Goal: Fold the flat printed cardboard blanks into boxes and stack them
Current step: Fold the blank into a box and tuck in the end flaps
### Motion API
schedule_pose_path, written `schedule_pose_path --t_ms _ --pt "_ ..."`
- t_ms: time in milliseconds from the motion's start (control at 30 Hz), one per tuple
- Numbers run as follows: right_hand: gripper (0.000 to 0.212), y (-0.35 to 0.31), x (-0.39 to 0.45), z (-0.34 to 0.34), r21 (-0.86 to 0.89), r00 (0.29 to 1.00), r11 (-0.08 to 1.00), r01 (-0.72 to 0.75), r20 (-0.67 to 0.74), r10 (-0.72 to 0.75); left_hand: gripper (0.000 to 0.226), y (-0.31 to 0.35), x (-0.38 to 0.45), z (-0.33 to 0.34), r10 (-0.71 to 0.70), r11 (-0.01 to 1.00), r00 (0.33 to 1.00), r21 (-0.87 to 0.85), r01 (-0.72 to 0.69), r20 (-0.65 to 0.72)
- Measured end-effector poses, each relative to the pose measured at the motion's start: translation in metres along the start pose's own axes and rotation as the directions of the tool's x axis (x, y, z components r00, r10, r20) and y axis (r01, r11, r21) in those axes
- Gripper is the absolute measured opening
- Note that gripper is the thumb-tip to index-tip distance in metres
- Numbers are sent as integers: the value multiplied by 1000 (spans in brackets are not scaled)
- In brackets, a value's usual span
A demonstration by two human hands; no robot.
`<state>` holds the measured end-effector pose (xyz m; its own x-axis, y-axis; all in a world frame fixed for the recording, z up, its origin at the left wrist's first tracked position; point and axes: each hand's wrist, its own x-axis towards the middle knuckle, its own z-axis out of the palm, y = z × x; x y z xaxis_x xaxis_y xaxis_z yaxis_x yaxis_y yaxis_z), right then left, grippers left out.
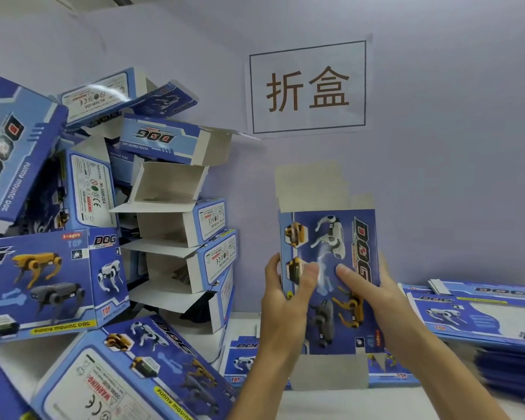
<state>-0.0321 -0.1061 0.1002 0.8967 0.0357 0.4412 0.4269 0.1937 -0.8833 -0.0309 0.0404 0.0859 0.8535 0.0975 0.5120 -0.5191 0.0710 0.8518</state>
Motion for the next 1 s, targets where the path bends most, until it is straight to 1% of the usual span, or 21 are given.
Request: schedule_pose_path --t_ms 33,100,200,267,300,367,467,500,533,600,667,733,800,833,900,933,967,1000 --pt "83 1 1 1 -10 1000 1000 22 -21 -22 66 0 1 0 11 1000 1000 13 -11 4" --pt "84 5 2 0 6 999 999 42 -30 -42 70 1 2 0 24 998 1000 54 -24 -10" --pt "69 8 3 -4 88 999 996 33 -3 -33 92 3 2 0 54 986 998 162 -47 -36" --pt "61 8 3 -5 133 999 991 24 18 -26 96 4 2 0 66 975 997 215 -56 -39" --pt "59 9 3 -5 123 999 992 32 5 -32 95 4 2 0 73 972 997 227 -62 -41" --pt "60 9 3 -5 36 995 995 89 -52 -87 93 4 2 0 76 971 996 230 -67 -34" --pt "64 8 2 -5 -107 976 977 182 -99 -193 97 4 3 -3 31 985 1000 172 -31 6" --pt "60 7 2 -4 -127 970 970 207 -101 -220 93 5 4 -4 13 989 1000 147 -15 18" --pt "56 7 1 -3 -142 966 964 225 -97 -240 84 5 5 -5 1 991 1000 135 -5 29" --pt "48 6 0 0 -147 968 964 224 -84 -237 67 8 5 -8 -20 995 999 97 15 47" --pt "44 6 -1 3 -139 975 970 201 -70 -212 64 11 5 -11 -27 999 999 21 26 38" --pt "38 6 -3 2 -143 983 974 174 -36 -181 73 16 6 -14 -26 999 1000 -31 25 -15" --pt "33 6 -5 0 -151 991 980 133 20 -131 92 23 6 -16 -7 999 998 -43 4 -69" --pt "39 6 -6 -2 -149 993 983 110 50 -104 99 26 5 -16 13 999 996 -45 -17 -89" --pt "61 7 -6 -4 -148 994 987 64 97 -49 101 29 5 -17 58 998 989 -28 -62 -136" --pt "71 7 -6 -4 -147 993 988 46 116 -29 98 28 5 -18 84 996 984 -5 -86 -156" --pt "76 7 -6 -3 -143 991 989 41 132 -22 92 27 5 -18 113 994 981 14 -113 -160" --pt "75 7 -5 -2 -138 990 989 51 140 -32 82 25 6 -18 144 990 979 24 -142 -144"
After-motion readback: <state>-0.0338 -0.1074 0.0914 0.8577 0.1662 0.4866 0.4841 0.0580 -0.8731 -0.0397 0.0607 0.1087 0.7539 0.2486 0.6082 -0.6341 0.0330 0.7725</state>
